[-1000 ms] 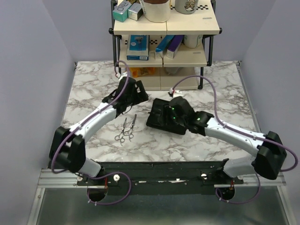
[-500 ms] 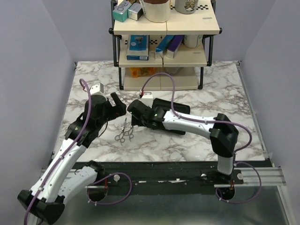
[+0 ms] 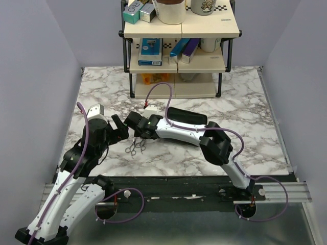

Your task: Sort the hair-cutting tools

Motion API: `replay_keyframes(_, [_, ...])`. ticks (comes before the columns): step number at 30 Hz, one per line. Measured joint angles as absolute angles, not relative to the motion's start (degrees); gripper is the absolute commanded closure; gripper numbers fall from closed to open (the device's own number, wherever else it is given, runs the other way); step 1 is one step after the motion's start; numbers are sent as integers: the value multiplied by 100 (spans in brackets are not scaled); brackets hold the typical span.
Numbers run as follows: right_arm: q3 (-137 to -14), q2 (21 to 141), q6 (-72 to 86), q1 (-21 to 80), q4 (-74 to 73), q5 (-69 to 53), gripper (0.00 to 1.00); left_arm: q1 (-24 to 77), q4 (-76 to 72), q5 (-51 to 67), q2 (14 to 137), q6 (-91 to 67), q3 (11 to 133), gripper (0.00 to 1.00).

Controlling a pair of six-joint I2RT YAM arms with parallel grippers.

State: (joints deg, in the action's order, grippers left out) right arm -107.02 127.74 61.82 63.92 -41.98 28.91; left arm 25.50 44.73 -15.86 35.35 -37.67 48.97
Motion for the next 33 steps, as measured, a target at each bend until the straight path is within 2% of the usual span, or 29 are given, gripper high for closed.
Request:
replay_keyframes(19, [-11679, 13701, 6602, 6414, -5068, 2943, 36, 2550, 4593, -1592, 3347, -3632, 4897, 3])
replay_keyframes(26, [-11957, 13887, 6445, 6412, -5194, 2943, 55, 2550, 4589, -1594, 3332, -3573, 4897, 2])
replay_keyframes(33, [-11961, 13896, 6274, 6414, -5242, 2950, 61, 2550, 4589, -1592, 3293, -3529, 4899, 2])
